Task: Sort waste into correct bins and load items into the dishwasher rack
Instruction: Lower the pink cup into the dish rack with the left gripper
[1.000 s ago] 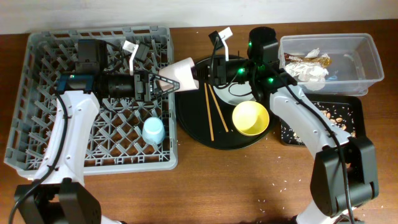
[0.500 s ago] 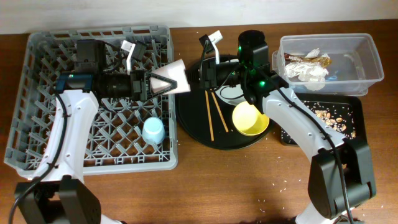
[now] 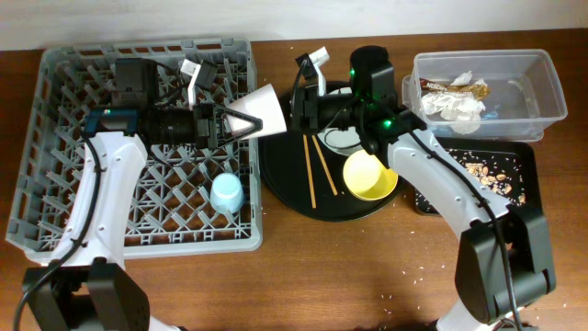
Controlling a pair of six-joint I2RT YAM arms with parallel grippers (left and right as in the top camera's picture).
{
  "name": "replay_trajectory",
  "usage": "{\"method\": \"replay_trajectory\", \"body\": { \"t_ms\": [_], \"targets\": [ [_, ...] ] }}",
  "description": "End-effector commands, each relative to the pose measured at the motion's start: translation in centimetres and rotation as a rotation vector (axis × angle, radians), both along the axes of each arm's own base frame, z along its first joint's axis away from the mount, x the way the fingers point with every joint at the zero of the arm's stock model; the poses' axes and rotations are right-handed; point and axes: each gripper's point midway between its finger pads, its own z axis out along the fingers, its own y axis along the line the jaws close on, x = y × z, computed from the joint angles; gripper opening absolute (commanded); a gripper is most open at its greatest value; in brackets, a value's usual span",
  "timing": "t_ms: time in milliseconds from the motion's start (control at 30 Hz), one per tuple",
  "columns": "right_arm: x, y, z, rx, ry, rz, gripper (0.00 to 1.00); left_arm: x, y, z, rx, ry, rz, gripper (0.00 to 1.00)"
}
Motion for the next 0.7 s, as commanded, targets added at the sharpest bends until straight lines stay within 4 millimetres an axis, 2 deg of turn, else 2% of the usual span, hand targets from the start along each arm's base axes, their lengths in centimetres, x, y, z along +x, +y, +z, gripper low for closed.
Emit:
{"method": "replay_trajectory", "body": {
  "t_ms": [0, 133, 167, 200, 300, 367, 467, 533, 667],
  "targets": [
    [2.2, -3.2, -2.6, -0.123, 0.017, -0.139, 0.74, 2.0, 2.7, -1.4, 0.115, -0.028, 0.118, 0.6],
    [3.1, -7.4, -6.1, -0.272, 0.058, -0.228, 0.79, 4.1, 5.4, -4.5, 0.322, -0.016, 0.255, 0.6],
    [3.1, -9.4, -7.6, -0.338, 0.087, -0.26, 0.82, 5.1, 6.9, -6.2, 0.454, 0.011, 0.34, 0.6],
    [3.1, -10.4, -8.3, -0.368, 0.101, -0.271, 0.82, 5.6, 8.0, -7.1, 0.54, 0.027, 0.395, 0.6],
    [2.7, -12.5, -9.4, -0.415, 0.133, -0.285, 0.83, 6.5, 10.1, -8.1, 0.759, 0.04, 0.508, 0.6],
    [2.5, -13.6, -10.0, -0.445, 0.157, -0.299, 0.83, 6.6, 11.0, -8.1, 0.891, 0.027, 0.553, 0.6],
    [2.2, -14.3, -10.7, -0.48, 0.187, -0.312, 0.84, 6.7, 11.8, -8.3, 1.081, 0.009, 0.632, 0.6],
    [1.7, -14.4, -11.0, -0.499, 0.177, -0.29, 0.84, 6.6, 11.1, -9.0, 1.143, -0.002, 0.624, 0.6],
    [1.1, -15.1, -12.0, -0.556, 0.216, -0.303, 0.84, 6.5, 10.2, -11.9, 1.218, 0.046, 0.567, 0.6]
  ]
}}
